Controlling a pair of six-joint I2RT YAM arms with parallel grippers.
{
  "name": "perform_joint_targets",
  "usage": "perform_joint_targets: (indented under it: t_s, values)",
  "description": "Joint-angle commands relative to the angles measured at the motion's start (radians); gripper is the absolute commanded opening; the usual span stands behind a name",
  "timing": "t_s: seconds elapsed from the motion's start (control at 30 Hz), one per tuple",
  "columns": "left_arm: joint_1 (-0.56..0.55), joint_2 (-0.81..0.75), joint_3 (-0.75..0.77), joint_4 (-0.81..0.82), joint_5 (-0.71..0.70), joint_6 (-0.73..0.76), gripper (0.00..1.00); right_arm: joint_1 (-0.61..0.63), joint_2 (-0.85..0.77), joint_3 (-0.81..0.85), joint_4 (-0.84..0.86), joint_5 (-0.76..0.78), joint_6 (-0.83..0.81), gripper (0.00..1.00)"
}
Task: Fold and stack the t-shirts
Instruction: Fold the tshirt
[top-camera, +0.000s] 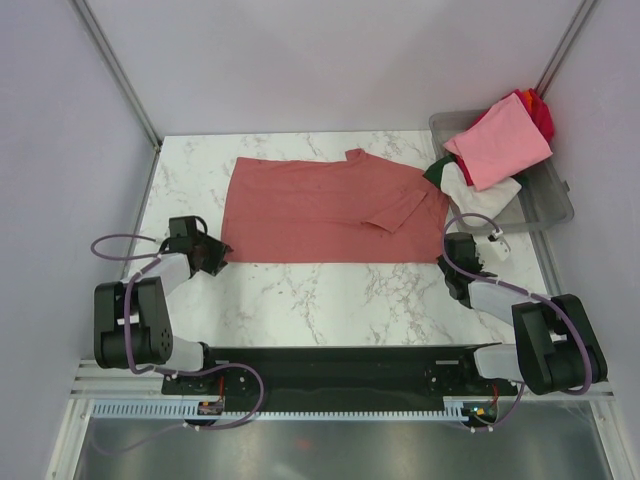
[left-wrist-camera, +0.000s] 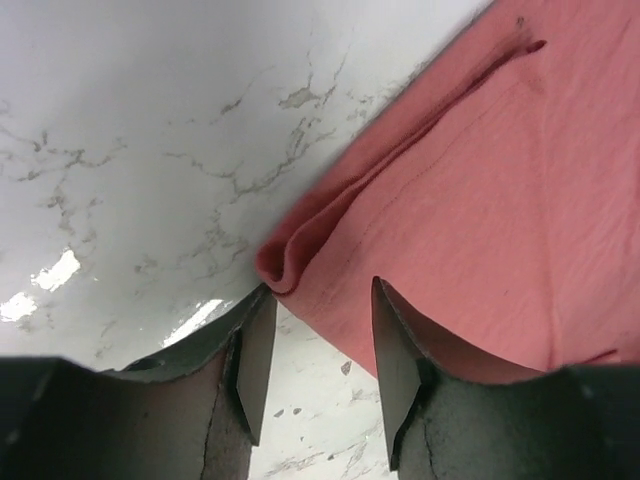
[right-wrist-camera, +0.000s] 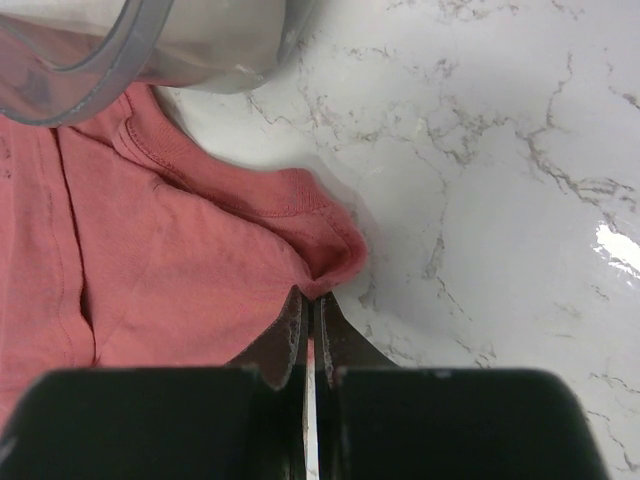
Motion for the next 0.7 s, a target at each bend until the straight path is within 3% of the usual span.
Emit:
perform_joint_targets:
  t_s: [0.0,0.13,0.17,0.27,0.67]
  values:
    - [0.002,0.044,0.024,-0.009,-0.077,-0.018,0.50,0.003,-0.014,-0.001,0.031,0.015,-0.017,0.00]
    - [0.002,0.083,0.037,-0.009,-0.079,-0.020,0.34,0.006,-0.015,0.004,0.028,0.015,-0.020,0.00]
    - [0.002,0.090,0.039,-0.005,-0.073,-0.020,0.23,0.006,-0.014,0.008,0.019,0.023,-0.018,0.00]
    - [0.003,0.118,0.062,0.005,-0.060,0.014,0.02,0.023,-0.023,0.031,-0.022,0.064,-0.030,0.00]
    - [0.005,-0.086,0.119,-0.086,-0.051,0.043,0.02,0.154,-0.138,0.183,-0.231,0.178,-0.064,0.00]
